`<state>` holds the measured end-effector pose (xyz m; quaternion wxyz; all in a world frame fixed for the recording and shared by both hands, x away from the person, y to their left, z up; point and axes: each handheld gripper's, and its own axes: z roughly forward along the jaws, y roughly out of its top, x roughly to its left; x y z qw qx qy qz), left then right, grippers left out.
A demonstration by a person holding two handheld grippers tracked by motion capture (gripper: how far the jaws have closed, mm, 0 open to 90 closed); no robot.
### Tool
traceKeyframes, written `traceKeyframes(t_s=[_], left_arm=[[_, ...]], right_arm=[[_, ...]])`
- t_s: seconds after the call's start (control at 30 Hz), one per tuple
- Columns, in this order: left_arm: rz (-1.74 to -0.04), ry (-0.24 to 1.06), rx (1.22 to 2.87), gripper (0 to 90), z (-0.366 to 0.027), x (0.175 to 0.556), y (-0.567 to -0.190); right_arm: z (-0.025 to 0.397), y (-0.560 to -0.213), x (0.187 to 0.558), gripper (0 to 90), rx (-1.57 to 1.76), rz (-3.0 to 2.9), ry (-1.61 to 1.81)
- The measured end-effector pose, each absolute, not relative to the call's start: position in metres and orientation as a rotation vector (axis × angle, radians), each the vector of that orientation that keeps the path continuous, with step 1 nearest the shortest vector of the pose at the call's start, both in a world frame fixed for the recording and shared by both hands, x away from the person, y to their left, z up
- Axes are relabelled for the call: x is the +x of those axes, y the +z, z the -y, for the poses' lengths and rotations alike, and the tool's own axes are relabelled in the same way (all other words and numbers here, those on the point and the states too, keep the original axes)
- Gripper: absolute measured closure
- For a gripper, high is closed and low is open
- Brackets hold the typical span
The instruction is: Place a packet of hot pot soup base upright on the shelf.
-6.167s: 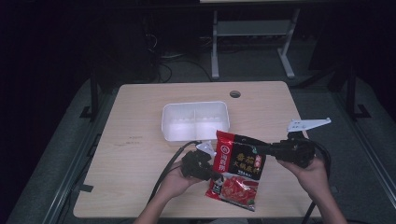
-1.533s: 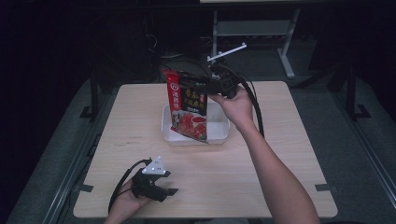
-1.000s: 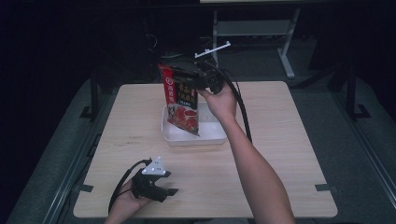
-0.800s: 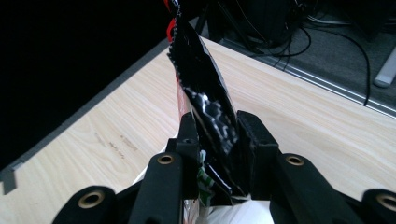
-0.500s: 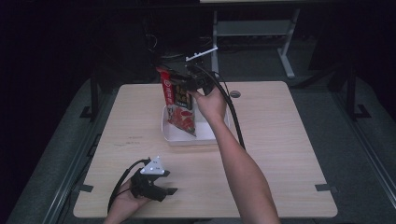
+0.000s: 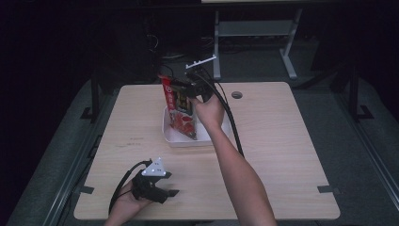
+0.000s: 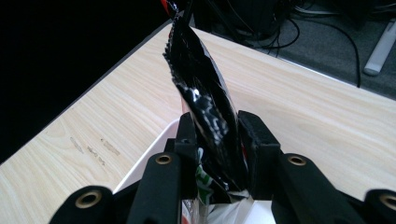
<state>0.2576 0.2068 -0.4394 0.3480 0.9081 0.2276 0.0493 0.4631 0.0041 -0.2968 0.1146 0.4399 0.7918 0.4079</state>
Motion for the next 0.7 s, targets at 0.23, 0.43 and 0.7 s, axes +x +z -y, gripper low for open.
traceKeyframes(t_s=[0.23, 0.43, 0.7], left_arm=[[-0.586, 0.126, 2.363, 31.2, -0.205, 0.257, -0.441], [-0.581, 0.126, 2.368, 31.1, -0.204, 0.257, -0.441], [-0.582, 0.127, 2.371, 30.4, -0.204, 0.258, -0.441]], right_arm=[[-0.001, -0.307, 0.464, 66.7, 1.305, -2.368, 1.199], [0.002, -0.307, 0.463, 64.4, 1.306, -2.393, 1.206], [0.009, -0.309, 0.461, 62.2, 1.303, -2.420, 1.241]])
